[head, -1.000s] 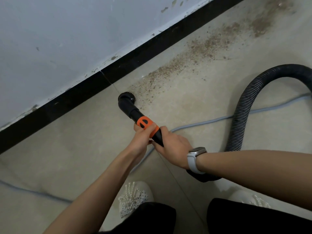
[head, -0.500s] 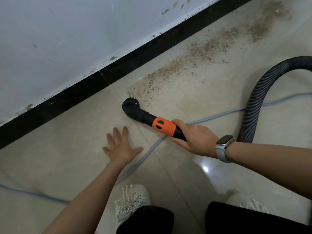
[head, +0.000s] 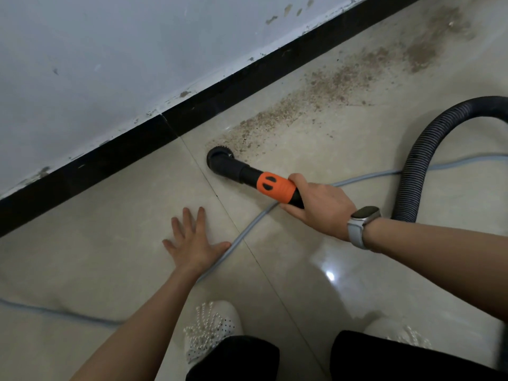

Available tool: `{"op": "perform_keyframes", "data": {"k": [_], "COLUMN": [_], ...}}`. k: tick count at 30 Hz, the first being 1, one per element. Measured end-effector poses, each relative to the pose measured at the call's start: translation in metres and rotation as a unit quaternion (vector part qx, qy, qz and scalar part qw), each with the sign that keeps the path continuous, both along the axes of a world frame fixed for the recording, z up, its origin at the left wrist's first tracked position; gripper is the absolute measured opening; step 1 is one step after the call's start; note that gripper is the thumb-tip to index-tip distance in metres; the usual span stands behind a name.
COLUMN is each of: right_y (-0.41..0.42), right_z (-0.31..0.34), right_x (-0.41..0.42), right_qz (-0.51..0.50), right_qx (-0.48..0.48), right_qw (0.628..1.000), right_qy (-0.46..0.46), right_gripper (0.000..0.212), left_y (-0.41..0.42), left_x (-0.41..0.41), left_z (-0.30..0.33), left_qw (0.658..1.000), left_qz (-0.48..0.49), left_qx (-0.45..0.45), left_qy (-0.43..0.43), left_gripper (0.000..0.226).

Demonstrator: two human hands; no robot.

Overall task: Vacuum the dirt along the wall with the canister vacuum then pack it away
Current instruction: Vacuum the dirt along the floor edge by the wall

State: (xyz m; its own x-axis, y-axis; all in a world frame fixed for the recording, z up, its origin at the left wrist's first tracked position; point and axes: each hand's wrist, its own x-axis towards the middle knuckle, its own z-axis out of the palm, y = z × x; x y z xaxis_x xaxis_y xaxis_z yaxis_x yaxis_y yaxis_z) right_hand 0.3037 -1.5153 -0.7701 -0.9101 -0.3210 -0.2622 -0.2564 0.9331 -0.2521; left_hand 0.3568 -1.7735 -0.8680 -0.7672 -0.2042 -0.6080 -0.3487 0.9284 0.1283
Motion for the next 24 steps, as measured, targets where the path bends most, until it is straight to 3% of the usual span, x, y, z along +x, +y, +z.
{"op": "perform_keyframes", "data": {"k": [7,15,20,24], "right_y": [0.024,0.054,0.039,0.03], "right_z": [-0.007,0.001,-0.004,0.0], "right_x": [0.037,0.022,0.042,0.025], "right_qz": [0.061,-0.056,0.045,0.011], "right_qx": [-0.008,-0.011,-0.011,-0.023], "right_qw": [0.997,0.998,0.994,0.996], "right_qy": [-0.054,-0.041,-0.095,-0.086], "right_gripper": [0.047,0.049,0.046,0.046], "left_y": [0.003,0.007,0.007,0.005], "left_x": [-0.002,-0.006,-0.004,-0.004], "left_z": [0.004,0.011,0.007,0.003], "left_qw": [1.0,1.0,1.0,1.0], "left_qz": [0.006,0.013,0.013,0.015], "left_qx": [0.001,0.006,0.001,-0.01], "left_qy": [0.004,-0.002,-0.005,0.002], "left_gripper": [0.105,0.104,0.105,0.108]}}
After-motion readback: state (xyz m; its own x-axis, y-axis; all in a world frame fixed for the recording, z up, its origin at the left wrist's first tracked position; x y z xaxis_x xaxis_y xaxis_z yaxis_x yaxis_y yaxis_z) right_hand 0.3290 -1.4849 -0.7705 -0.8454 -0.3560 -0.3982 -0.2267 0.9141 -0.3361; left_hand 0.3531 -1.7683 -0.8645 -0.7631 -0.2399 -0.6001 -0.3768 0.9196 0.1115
